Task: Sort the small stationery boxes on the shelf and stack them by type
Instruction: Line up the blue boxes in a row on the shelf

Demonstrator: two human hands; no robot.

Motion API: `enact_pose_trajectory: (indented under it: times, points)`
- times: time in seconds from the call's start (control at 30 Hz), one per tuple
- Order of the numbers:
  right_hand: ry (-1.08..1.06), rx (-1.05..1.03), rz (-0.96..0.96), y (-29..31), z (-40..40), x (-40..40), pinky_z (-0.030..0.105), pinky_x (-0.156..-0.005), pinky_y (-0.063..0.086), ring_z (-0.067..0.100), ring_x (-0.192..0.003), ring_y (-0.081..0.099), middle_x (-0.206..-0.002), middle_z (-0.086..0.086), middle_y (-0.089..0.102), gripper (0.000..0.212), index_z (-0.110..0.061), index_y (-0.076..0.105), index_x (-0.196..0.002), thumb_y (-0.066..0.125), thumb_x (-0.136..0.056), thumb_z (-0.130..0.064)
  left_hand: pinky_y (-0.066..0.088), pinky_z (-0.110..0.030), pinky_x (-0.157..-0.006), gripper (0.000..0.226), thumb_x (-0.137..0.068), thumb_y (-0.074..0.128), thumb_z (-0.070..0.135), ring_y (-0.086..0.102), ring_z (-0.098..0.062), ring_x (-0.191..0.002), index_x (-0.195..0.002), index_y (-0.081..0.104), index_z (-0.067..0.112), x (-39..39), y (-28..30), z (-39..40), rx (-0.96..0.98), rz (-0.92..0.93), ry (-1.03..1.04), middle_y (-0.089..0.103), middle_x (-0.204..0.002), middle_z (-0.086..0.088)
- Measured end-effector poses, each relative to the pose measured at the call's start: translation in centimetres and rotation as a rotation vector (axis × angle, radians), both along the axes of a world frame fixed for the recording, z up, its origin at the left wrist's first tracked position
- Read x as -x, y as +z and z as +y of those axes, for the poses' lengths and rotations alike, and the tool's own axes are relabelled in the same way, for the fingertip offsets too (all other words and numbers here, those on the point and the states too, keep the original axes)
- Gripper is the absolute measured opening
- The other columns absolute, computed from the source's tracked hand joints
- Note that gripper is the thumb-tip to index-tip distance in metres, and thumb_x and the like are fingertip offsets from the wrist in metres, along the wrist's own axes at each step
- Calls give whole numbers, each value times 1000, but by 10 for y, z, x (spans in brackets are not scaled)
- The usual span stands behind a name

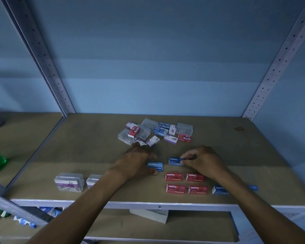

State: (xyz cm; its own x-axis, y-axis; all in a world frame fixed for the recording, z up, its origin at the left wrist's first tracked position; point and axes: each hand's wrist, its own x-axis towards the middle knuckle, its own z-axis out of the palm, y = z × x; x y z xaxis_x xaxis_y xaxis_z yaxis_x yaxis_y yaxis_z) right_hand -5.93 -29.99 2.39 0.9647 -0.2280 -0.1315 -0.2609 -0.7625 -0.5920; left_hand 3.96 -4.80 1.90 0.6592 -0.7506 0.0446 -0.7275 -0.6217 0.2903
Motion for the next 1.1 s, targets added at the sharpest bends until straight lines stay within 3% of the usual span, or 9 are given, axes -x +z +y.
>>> enact_pose_trajectory:
  times: [0.1,0.23,0.33,0.4,0.47,0.57,0.7,0.97,1.1]
  points:
    - [-9,-13,8,1,0,1,18,-73,54,-7,-79,66,-90,-23,75,11,-41,78,-94,78,-84,-43,40,-34,-106,53,-76,65,64,42,-15,-126,-121,64,36,-3,-6,-7,-40,36,-44,57,-132,11]
    - [-8,-7,15,2,2,2,15,-70,50,-6,-80,66,-94,-21,75,13,-39,78,-98,76,-86,-42,49,-34,-94,30,-73,77,42,58,-13,-105,-99,72,28,-3,-7,-16,103,190,-33,68,-108,6]
    - [-9,-12,10,2,2,3,13,-68,49,-6,-80,66,-97,-19,76,14,-37,78,-100,76,-87,-41,51,-33,-86,28,-76,77,33,60,-10,-90,-99,65,26,0,-4,-16,157,332,21,67,-101,5]
    - [-6,-10,11,2,2,3,14,-69,50,-5,-80,66,-97,-19,76,15,-37,79,-101,76,-87,-41,49,-24,-70,27,-72,80,25,58,-3,-77,-87,58,26,-1,-5,-16,303,349,51,66,-89,7]
    - [-6,-4,21,2,3,3,14,-68,49,-6,-79,66,-96,-19,76,15,-37,78,-101,76,-87,-41,43,-15,-63,31,-71,82,23,54,-1,-70,-90,58,26,-1,-5,-16,366,324,82,63,-88,8]
    - [-2,-8,25,2,3,2,13,-66,48,-6,-79,66,-93,-20,75,14,-37,78,-100,76,-87,-40,43,-8,-64,40,-72,82,23,55,-2,-68,-106,60,25,-1,-1,-18,412,286,106,64,-90,7]
    - [-9,-27,24,2,2,2,14,-70,52,-7,-78,66,-86,-23,72,10,-38,78,-96,77,-86,-38,45,-7,-68,38,-75,81,21,61,-5,-80,-107,62,24,-2,3,-14,444,252,110,67,-86,6]
    - [-12,3,22,2,3,3,22,-74,57,-4,-78,68,-90,-21,75,10,-38,78,-95,77,-85,-41,39,0,-67,18,-76,75,29,58,11,-75,-92,68,33,-9,1,7,116,186,132,68,-89,20]
    - [5,20,39,6,3,1,25,-79,58,-4,-83,67,-94,-20,75,12,-36,79,-95,78,-85,-40,31,5,-68,21,-80,73,31,53,5,-81,-101,70,32,-5,1,10,63,124,79,67,-101,17]
